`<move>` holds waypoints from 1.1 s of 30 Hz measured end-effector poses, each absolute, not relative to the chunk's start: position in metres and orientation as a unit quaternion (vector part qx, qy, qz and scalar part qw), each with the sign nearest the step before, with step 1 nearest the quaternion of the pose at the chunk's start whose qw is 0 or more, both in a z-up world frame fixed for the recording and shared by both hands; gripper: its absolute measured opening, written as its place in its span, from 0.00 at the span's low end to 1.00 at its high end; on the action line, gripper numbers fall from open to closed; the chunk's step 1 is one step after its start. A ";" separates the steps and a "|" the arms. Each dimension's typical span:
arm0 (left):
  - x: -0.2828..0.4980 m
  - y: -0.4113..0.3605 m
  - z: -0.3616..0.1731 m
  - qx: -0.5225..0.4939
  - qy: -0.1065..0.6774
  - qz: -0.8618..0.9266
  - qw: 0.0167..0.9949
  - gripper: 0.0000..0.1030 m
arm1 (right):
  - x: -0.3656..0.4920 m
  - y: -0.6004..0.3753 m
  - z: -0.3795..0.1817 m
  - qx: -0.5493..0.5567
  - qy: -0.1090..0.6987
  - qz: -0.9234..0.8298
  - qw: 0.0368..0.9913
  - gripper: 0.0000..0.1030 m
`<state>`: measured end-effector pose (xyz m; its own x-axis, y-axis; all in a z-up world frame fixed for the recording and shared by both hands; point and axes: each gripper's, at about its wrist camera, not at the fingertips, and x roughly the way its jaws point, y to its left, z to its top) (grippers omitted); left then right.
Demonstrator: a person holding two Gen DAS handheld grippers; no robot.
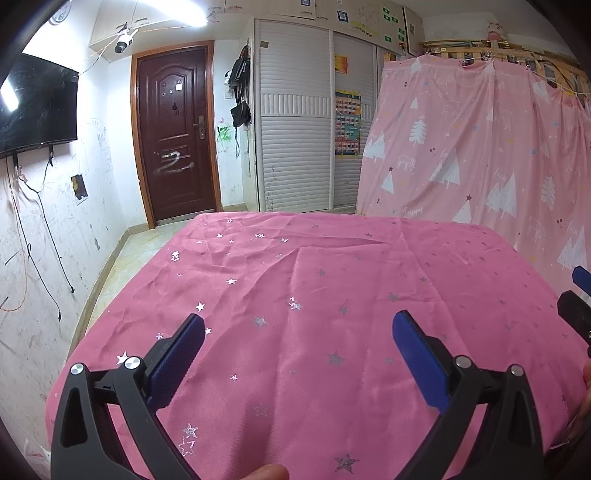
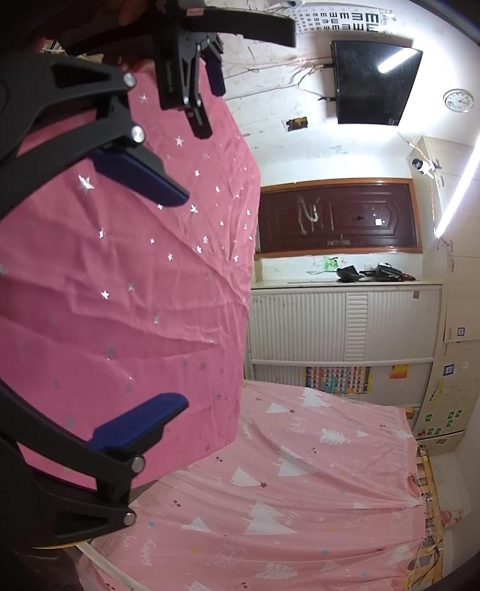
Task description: Collect trash
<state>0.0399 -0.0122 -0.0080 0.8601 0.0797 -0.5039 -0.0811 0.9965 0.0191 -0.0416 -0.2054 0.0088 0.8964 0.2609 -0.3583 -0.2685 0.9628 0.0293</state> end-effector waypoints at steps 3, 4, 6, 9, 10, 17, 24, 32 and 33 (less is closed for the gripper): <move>0.040 -0.012 -0.008 -0.003 0.262 0.042 0.964 0.92 | -0.042 -0.205 0.008 -0.011 0.183 0.136 0.974 0.94; 0.040 -0.012 -0.008 -0.002 0.262 0.042 0.964 0.92 | -0.042 -0.205 0.008 -0.011 0.183 0.136 0.974 0.94; 0.040 -0.012 -0.008 -0.002 0.263 0.041 0.964 0.92 | -0.042 -0.205 0.008 -0.010 0.183 0.136 0.974 0.94; 0.040 -0.011 -0.008 -0.001 0.263 0.041 0.964 0.92 | -0.042 -0.203 0.007 -0.010 0.183 0.137 0.973 0.94; 0.040 -0.011 -0.008 -0.001 0.263 0.042 0.964 0.92 | -0.042 -0.203 0.007 -0.010 0.183 0.137 0.973 0.94; 0.041 -0.011 -0.008 -0.002 0.263 0.042 0.964 0.92 | -0.041 -0.202 0.007 -0.011 0.184 0.138 0.973 0.94; 0.040 -0.011 -0.008 -0.001 0.263 0.042 0.964 0.92 | -0.041 -0.202 0.007 -0.012 0.184 0.138 0.973 0.94; 0.041 -0.012 -0.008 -0.002 0.263 0.042 0.964 0.92 | -0.041 -0.202 0.007 -0.012 0.184 0.138 0.973 0.94; 0.041 -0.012 -0.008 -0.002 0.264 0.042 0.964 0.92 | -0.041 -0.201 0.007 -0.014 0.184 0.138 0.973 0.94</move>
<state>0.0406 -0.0116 -0.0080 0.8575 0.0801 -0.5083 -0.0819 0.9965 0.0189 -0.0410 -0.2009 0.0069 0.8941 0.2627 -0.3628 -0.2727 0.9618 0.0245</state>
